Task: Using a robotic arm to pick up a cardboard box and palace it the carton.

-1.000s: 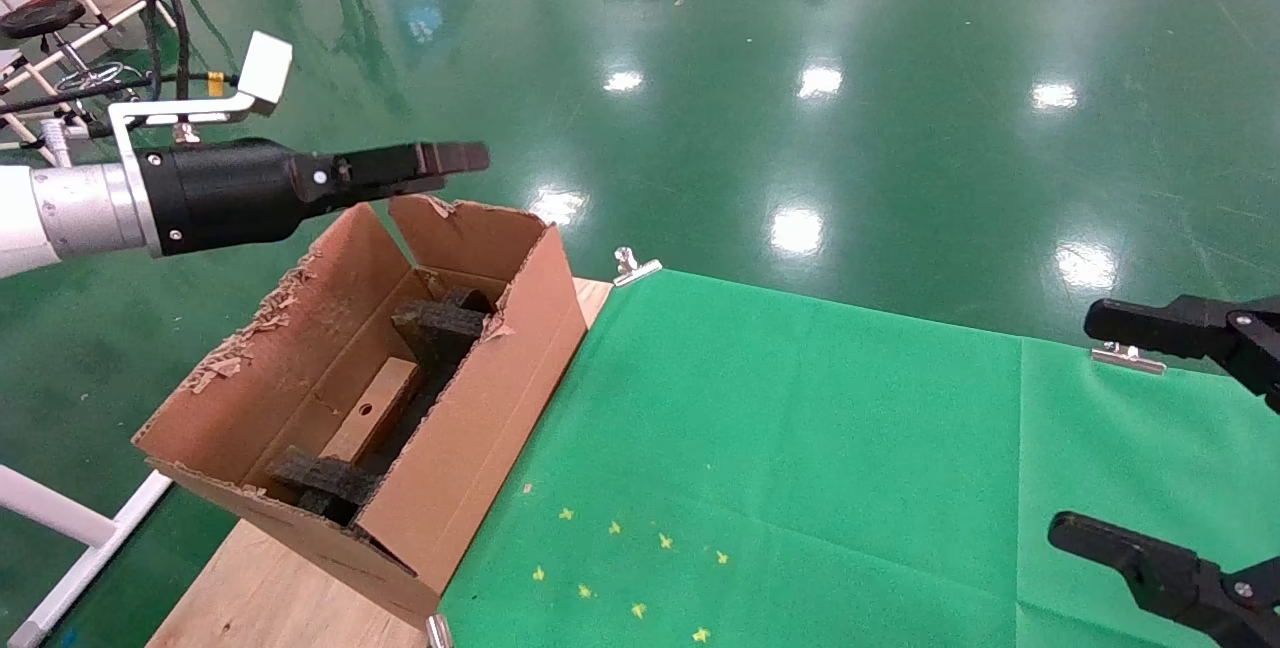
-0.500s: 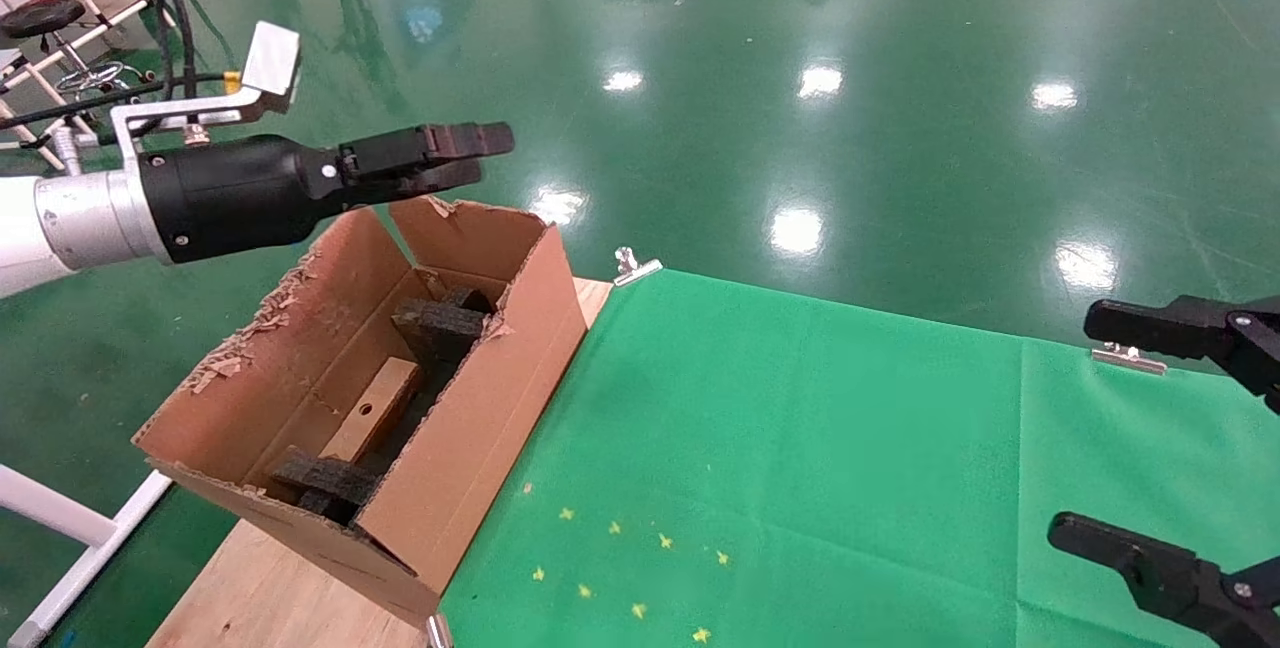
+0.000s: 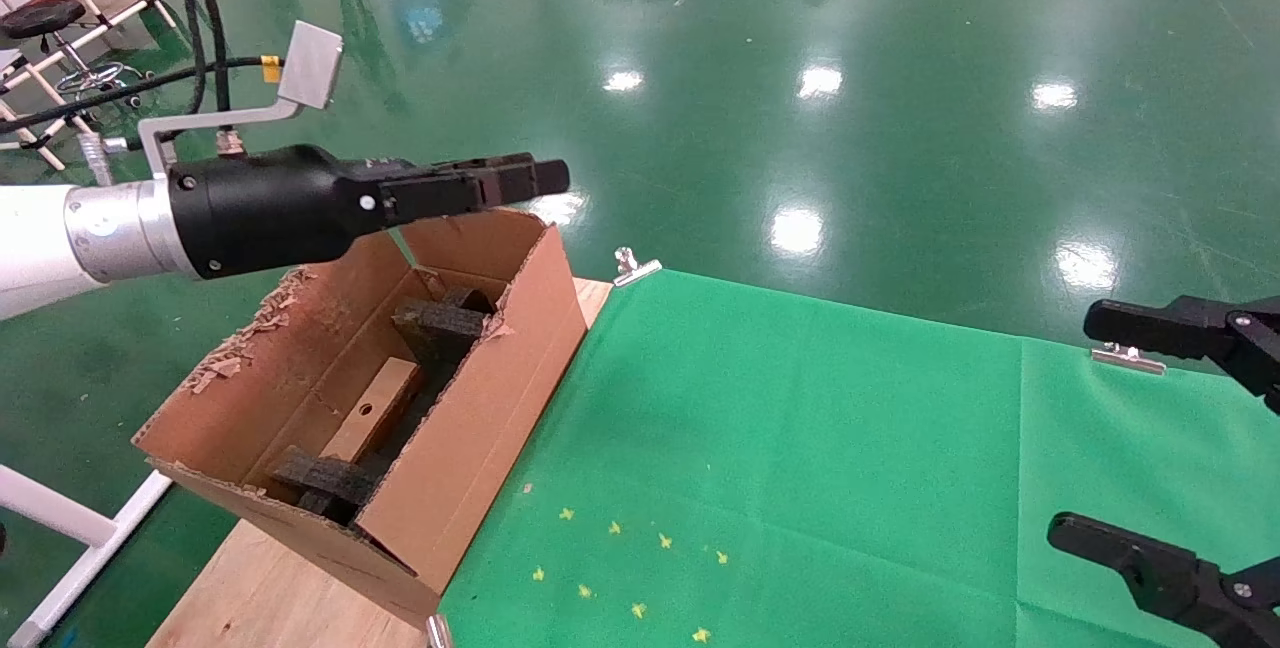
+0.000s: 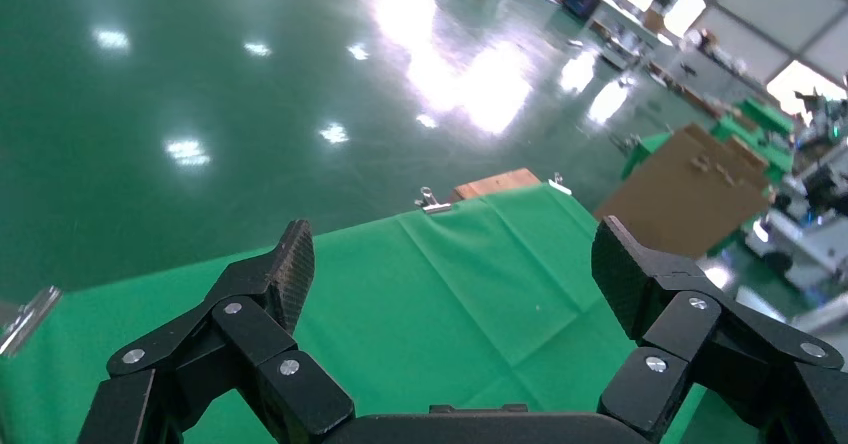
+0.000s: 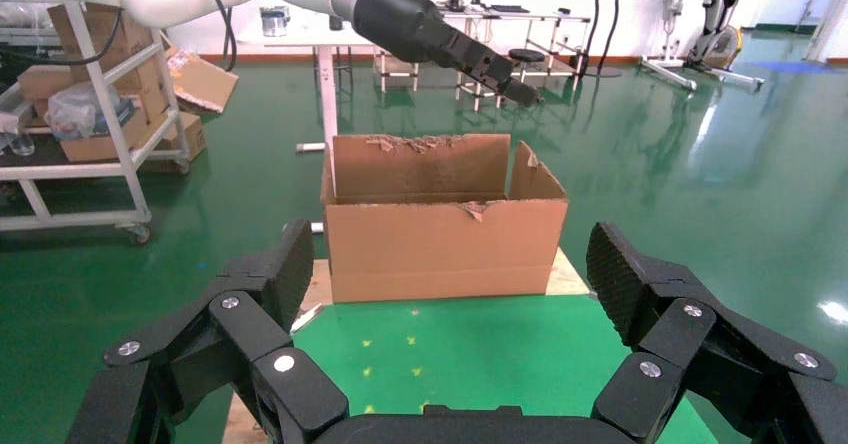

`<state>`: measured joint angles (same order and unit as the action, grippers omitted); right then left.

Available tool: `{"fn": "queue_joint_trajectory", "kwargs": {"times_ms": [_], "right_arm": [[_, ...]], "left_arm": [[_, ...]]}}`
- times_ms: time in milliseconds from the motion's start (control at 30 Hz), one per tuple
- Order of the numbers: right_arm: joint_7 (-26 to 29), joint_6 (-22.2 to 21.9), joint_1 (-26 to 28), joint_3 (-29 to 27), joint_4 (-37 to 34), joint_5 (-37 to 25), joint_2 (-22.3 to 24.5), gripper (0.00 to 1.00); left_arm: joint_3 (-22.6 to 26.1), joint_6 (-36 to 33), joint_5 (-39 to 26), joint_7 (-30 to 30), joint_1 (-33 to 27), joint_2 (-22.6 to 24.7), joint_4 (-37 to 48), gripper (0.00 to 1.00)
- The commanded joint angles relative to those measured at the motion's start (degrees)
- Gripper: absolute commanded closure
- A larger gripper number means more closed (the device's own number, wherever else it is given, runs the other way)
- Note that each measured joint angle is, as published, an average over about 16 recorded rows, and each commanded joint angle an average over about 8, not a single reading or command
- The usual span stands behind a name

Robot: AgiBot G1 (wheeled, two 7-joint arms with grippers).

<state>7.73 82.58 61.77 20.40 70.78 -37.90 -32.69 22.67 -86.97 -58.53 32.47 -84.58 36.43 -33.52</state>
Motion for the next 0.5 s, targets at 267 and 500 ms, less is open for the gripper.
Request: {"fn": "queue_joint_trajectory", "kwargs": {"times_ms": [267,500], "right_arm": [[0.0,0.0,0.0,0.0,0.0,0.0,0.0,0.0],[0.0,0.0,0.0,0.0,0.0,0.0,0.0,0.0]], "left_arm": [[-1.4,0.3,3.5,-4.6,4.8,-0.3,-8.4,0.0],[-2.5,0.5,6.2,-8.1,8.6,-0.5,-14.9,0.0]]}}
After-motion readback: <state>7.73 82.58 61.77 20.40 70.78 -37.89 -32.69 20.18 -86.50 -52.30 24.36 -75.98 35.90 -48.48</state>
